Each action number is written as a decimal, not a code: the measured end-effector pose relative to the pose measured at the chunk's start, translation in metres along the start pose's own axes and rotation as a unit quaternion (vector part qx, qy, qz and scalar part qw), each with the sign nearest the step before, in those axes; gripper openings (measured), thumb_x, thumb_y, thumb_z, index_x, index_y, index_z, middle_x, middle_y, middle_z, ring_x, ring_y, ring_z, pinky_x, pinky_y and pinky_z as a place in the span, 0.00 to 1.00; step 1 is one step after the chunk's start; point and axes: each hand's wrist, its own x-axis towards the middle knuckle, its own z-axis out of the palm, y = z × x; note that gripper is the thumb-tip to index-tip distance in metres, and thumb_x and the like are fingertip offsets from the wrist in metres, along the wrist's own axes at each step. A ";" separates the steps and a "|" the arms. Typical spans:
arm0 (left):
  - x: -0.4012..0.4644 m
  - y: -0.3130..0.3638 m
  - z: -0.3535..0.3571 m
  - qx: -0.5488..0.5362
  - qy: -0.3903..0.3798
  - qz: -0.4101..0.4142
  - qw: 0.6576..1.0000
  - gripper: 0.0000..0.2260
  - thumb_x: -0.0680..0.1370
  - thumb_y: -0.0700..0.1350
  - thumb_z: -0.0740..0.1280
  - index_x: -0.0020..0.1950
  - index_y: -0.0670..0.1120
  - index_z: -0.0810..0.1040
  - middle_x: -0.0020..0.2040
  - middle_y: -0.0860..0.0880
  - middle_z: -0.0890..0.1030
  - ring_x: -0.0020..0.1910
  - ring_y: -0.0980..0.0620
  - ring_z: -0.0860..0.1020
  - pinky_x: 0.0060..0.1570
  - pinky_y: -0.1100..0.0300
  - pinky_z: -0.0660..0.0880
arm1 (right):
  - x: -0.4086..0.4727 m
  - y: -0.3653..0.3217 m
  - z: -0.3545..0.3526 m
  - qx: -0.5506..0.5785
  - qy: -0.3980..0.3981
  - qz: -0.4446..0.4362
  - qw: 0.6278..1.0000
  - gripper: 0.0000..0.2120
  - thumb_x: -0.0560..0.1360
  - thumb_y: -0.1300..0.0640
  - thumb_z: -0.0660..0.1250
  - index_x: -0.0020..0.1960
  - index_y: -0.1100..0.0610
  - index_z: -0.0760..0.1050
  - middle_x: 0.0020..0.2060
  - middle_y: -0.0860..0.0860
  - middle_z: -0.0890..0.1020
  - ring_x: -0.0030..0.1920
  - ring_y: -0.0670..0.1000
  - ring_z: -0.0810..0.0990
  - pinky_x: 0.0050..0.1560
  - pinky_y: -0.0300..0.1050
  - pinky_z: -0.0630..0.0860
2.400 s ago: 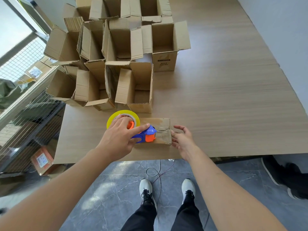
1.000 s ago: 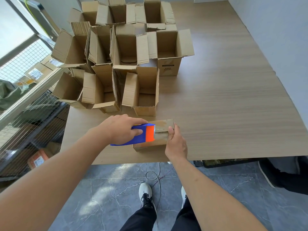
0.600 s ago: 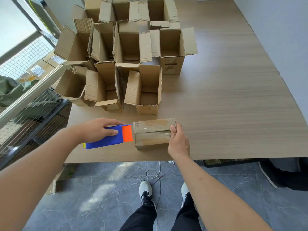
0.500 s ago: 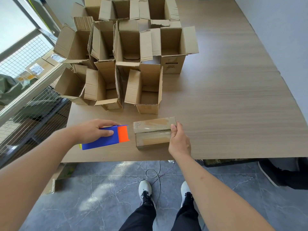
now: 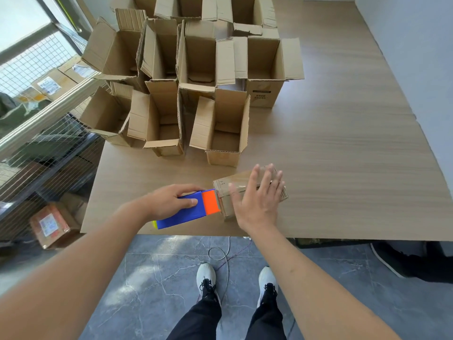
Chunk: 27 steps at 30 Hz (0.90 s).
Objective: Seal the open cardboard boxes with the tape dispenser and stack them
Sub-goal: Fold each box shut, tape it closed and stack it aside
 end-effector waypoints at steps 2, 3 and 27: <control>0.000 -0.004 0.005 -0.026 0.004 0.009 1.000 0.16 0.84 0.51 0.65 0.64 0.73 0.74 0.57 0.60 0.81 0.53 0.56 0.78 0.53 0.56 0.72 | 0.000 0.001 0.007 -0.013 -0.036 0.003 0.999 0.54 0.71 0.18 0.39 0.82 0.54 0.34 0.80 0.61 0.34 0.79 0.63 0.29 0.76 0.59 0.26; 0.000 -0.007 0.007 -0.040 0.006 0.012 0.999 0.17 0.84 0.51 0.65 0.64 0.74 0.74 0.57 0.60 0.81 0.53 0.55 0.79 0.54 0.56 0.72 | 0.002 0.002 0.009 -0.017 -0.039 0.001 0.999 0.58 0.67 0.15 0.38 0.82 0.53 0.32 0.80 0.61 0.32 0.78 0.62 0.26 0.75 0.58 0.24; 0.014 -0.012 0.024 0.032 0.012 -0.036 0.999 0.16 0.85 0.57 0.57 0.73 0.60 0.70 0.62 0.54 0.79 0.57 0.51 0.77 0.58 0.54 0.71 | 0.013 0.000 -0.011 -0.031 -0.165 0.006 0.986 0.66 0.57 0.10 0.42 0.76 0.50 0.19 0.72 0.59 0.19 0.71 0.60 0.15 0.73 0.62 0.22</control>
